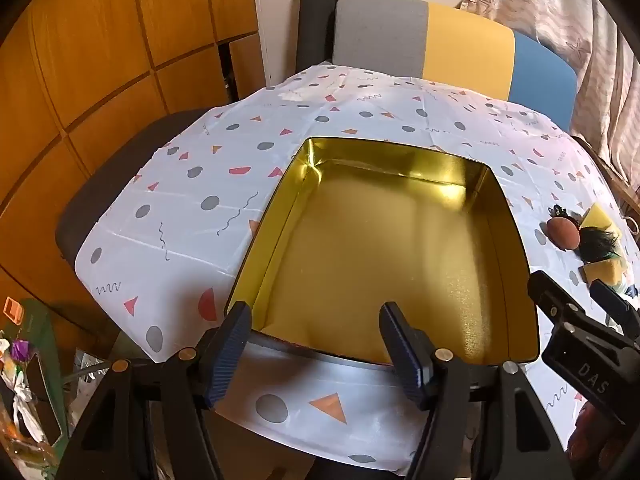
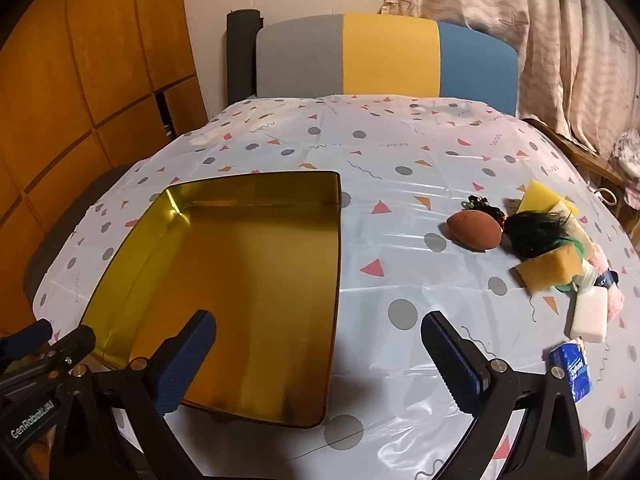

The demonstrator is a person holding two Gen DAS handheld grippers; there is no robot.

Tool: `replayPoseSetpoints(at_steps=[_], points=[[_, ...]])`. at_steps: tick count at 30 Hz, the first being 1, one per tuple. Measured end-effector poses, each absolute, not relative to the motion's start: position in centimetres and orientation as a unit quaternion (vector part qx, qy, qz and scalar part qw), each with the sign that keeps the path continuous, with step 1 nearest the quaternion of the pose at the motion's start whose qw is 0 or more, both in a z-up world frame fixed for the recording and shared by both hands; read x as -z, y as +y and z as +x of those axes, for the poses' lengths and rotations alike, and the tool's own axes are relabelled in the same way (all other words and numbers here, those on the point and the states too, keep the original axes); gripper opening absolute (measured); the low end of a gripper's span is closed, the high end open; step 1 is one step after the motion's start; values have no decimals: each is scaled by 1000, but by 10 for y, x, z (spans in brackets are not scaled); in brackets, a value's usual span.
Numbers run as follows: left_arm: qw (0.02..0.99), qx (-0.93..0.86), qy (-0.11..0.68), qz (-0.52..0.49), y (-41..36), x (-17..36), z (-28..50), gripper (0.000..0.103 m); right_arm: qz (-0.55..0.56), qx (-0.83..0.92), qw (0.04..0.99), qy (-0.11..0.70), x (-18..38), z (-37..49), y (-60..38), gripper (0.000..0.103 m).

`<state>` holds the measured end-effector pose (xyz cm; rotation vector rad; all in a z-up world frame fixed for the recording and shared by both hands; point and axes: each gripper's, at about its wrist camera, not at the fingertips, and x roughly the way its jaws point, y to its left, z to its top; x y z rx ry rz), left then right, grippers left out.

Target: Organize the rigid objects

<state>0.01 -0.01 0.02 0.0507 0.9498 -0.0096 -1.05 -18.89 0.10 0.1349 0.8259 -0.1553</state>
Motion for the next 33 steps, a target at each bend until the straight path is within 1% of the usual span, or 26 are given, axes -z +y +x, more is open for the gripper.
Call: replayPoseSetpoints(at_steps=[33], points=[[891,4,453,23,5,3,-7,67,59,71,909,407,2,-15,-178,103]])
